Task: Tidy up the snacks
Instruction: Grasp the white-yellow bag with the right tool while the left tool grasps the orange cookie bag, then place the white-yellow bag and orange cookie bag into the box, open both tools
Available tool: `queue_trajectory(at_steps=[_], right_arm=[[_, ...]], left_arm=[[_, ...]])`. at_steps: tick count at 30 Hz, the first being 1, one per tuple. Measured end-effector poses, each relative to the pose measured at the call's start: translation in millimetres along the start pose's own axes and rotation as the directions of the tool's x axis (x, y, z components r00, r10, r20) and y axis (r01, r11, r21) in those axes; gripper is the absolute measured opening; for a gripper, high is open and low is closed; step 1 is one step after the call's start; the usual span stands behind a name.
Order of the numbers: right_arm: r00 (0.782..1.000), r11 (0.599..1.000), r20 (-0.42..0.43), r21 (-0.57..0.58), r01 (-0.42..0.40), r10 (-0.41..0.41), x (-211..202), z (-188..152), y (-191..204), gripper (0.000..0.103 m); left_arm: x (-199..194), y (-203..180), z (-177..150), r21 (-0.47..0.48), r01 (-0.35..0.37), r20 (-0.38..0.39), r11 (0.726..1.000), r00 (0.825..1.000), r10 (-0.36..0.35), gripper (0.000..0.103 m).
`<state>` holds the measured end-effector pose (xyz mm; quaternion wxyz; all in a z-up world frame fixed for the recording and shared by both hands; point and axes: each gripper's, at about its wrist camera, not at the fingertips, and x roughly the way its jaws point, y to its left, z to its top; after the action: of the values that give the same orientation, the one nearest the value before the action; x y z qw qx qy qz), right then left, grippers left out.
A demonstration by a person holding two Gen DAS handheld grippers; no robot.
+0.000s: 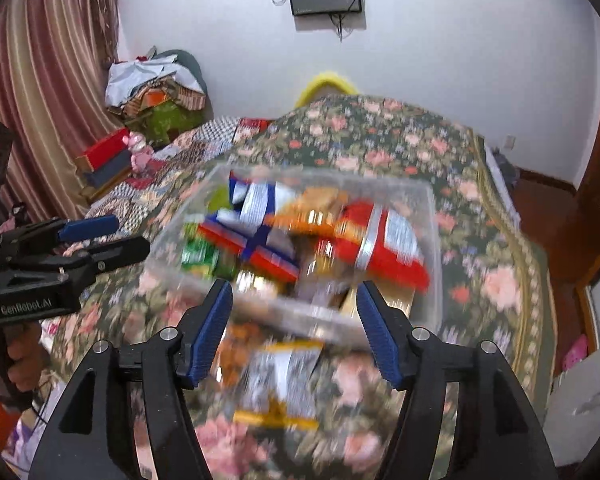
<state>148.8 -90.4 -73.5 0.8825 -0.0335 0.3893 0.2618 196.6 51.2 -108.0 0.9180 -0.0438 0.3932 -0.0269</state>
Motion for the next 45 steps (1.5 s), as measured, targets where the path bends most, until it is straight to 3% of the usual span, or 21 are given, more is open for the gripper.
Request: queue_trajectory(at_steps=[8, 15, 17, 19, 23, 25, 30, 35, 42, 44, 45], right_arm=[[0.993, 1.0, -0.121, 0.028, -0.005, 0.009, 33, -41, -2, 0.061], [0.98, 0.995, -0.191, 0.086, -0.045, 0.061, 58, -49, -12, 0.061], [0.974, 0.998, -0.219, 0.056, -0.036, 0.047, 64, -52, -6, 0.061], [0.977, 0.998, -0.208, 0.04, -0.039, 0.046, 63, -56, -4, 0.06], [0.981, 0.997, -0.184, 0.054, -0.059, 0.067, 54, -57, -7, 0.04], [0.983, 0.996, -0.172, 0.062, -0.06, 0.07, 49, -57, -12, 0.036], [0.987, 0.995, -0.146, 0.093, -0.048, 0.062, 32, -67, -24, 0.034], [0.988, 0.993, -0.142, 0.111, -0.047, 0.062, 25, -73, -31, 0.033], [0.989, 0.989, -0.127, 0.135, -0.057, 0.074, 22, -72, -31, 0.032], [0.989, 0.99, -0.125, 0.131, -0.06, 0.077, 21, -74, -30, 0.032], [0.989, 0.99, -0.125, 0.13, -0.06, 0.077, 21, -74, -30, 0.031]], left_arm=[[15, -1, -35, -0.002, 0.025, -0.086, 1.0, 0.996, -0.025, 0.069], [33, -4, -43, -0.02, 0.037, -0.129, 0.999, 0.991, -0.039, 0.069], [36, -6, -43, -0.029, 0.055, -0.138, 0.998, 0.989, -0.058, 0.069], [40, -11, -44, -0.021, 0.061, -0.143, 0.998, 0.988, -0.063, 0.072], [51, -20, -47, -0.006, 0.067, -0.173, 0.998, 0.983, -0.067, 0.073], [55, -24, -47, -0.01, 0.079, -0.175, 0.997, 0.981, -0.08, 0.079], [73, -33, -48, -0.007, 0.075, -0.207, 0.997, 0.975, -0.075, 0.082], [82, -42, -52, 0.02, 0.04, -0.194, 0.999, 0.98, -0.035, 0.083], [92, -35, -66, 0.005, 0.008, -0.227, 1.0, 0.974, -0.007, 0.084], [89, -34, -68, 0.018, 0.013, -0.213, 1.0, 0.977, -0.009, 0.078], [86, -36, -69, 0.031, 0.015, -0.207, 0.999, 0.978, -0.009, 0.069]])
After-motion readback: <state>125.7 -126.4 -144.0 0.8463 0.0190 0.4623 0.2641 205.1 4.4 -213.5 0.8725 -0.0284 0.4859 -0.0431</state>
